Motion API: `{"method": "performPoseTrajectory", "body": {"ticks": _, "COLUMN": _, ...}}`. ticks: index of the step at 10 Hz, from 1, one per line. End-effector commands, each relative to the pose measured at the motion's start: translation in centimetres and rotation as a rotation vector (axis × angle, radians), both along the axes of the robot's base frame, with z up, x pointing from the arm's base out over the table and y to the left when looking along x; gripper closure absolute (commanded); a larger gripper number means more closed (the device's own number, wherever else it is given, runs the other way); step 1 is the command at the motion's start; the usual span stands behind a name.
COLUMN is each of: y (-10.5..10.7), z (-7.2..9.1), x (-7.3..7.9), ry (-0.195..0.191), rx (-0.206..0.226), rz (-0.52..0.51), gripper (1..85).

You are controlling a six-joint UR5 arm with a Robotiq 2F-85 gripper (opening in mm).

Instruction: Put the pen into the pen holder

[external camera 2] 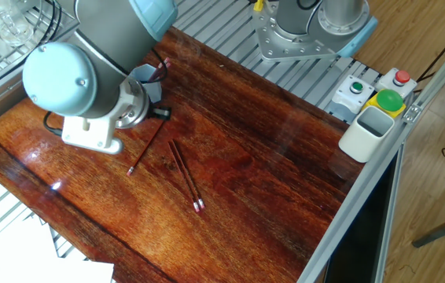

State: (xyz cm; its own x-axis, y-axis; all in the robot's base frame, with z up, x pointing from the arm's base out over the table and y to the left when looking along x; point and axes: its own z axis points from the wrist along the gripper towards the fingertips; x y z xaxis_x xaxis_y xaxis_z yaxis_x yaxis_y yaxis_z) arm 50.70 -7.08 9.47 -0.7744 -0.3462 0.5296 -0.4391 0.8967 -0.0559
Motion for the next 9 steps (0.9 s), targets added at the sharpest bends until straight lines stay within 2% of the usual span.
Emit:
{"method": "performPoseTrajectory", "body": {"ticks": 1, "y": -0.3, "z": 0.7, "x": -1.0, "ry": 0.043, "rx": -0.016, "rz": -0.006, "gripper": 52.0}}
{"method": "performPoseTrajectory", "body": {"ticks": 4, "y": -1.0, "z": 1.1, "x": -1.1, "ry": 0.053, "rx": -0.047, "rz": -0.002, "gripper": 51.3}}
{"method": "performPoseTrajectory", "body": {"ticks": 9, "y": 0.0, "z": 0.3, "x": -0.5, "ry": 0.018, "rx": -0.003, "rz": -0.011, "gripper": 50.3}}
